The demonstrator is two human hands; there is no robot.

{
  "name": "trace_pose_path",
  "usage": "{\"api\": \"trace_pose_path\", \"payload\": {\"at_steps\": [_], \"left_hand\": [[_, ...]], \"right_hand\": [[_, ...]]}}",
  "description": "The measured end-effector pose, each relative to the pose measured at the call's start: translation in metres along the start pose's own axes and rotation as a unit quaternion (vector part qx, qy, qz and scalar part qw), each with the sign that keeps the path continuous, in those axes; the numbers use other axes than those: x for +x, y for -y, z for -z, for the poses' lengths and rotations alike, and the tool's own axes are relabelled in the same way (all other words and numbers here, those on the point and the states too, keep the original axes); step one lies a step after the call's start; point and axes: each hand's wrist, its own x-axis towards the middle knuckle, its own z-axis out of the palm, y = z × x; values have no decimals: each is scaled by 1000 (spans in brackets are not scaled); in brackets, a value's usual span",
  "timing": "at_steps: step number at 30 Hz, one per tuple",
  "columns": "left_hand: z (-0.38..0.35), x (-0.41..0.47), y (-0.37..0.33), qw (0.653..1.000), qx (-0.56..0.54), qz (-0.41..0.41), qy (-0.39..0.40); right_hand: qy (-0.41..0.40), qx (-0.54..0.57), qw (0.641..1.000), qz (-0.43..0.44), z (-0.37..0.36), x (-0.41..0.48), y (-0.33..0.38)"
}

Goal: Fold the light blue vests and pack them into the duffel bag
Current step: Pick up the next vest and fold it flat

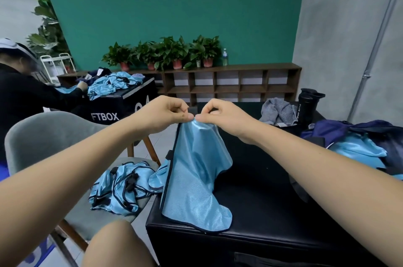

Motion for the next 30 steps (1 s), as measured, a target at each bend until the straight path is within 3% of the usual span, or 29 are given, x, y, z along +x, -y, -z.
{"api": "trace_pose_path", "payload": {"at_steps": [5,18,25,30], "left_hand": [[27,-6,19,999,-24,29,-16],[52,-25,78,992,-14,106,-62],[13,-12,37,999,11,40,-21],[-24,-2,-3,997,-37,-16,66]], "right_hand": [[60,-27,997,-41,11,-5,-20],[19,-74,996,-47,60,-20,-20],[51,-115,992,0,46,-16,9],[69,-120,990,28,32,-15,26]]}}
